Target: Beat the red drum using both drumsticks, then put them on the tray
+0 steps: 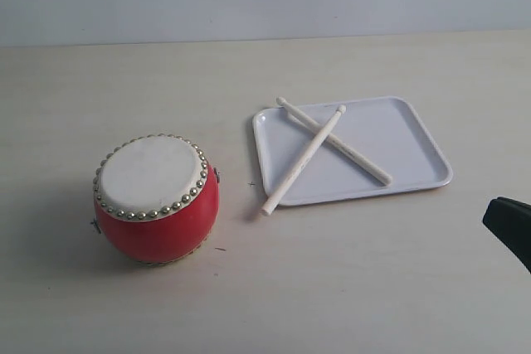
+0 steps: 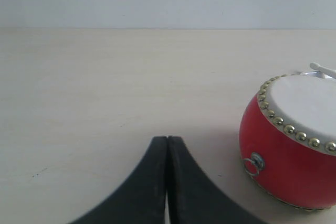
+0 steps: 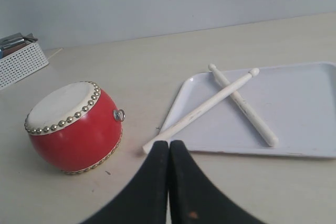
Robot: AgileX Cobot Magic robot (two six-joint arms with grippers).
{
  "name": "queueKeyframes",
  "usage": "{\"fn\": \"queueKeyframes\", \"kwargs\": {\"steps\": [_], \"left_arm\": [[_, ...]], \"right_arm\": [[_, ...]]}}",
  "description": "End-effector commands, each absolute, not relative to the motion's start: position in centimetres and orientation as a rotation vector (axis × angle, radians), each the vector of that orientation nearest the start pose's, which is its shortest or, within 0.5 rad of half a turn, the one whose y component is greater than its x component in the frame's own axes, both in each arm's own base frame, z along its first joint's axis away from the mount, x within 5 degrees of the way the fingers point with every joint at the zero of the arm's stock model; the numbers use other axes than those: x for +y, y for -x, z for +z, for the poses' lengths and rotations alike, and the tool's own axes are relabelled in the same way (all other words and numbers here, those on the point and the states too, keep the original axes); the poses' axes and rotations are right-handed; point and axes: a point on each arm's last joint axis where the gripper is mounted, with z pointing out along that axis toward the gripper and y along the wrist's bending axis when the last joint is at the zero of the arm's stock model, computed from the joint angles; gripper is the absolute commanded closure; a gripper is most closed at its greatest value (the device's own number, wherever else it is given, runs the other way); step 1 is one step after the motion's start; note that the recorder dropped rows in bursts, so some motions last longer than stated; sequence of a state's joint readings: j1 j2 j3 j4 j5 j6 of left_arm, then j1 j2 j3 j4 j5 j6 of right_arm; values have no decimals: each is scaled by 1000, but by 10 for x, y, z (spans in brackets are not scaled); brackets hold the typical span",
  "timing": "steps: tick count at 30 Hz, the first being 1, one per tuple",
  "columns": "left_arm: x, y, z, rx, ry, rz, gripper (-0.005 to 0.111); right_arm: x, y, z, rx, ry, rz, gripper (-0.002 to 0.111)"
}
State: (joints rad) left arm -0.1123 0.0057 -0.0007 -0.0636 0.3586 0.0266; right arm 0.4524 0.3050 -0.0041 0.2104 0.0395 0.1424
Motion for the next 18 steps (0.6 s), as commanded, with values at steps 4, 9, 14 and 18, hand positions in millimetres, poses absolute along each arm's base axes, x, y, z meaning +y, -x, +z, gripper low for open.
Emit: {"fn": "queueKeyframes", "kwargs": {"steps": [4, 9, 14, 18], "left_arm": [[-8, -53, 181, 1837, -84, -125, 107], [-8, -53, 181, 1837, -84, -125, 107], [-8, -53, 181, 1837, -84, -125, 107], [-8, -53, 181, 1837, -84, -125, 107]], "right_arm": [[36, -71, 190, 1852, 101, 571, 108], [36, -71, 190, 1852, 101, 571, 108], [36, -71, 190, 1852, 101, 571, 108], [36, -71, 190, 1855, 79, 587, 108]]}}
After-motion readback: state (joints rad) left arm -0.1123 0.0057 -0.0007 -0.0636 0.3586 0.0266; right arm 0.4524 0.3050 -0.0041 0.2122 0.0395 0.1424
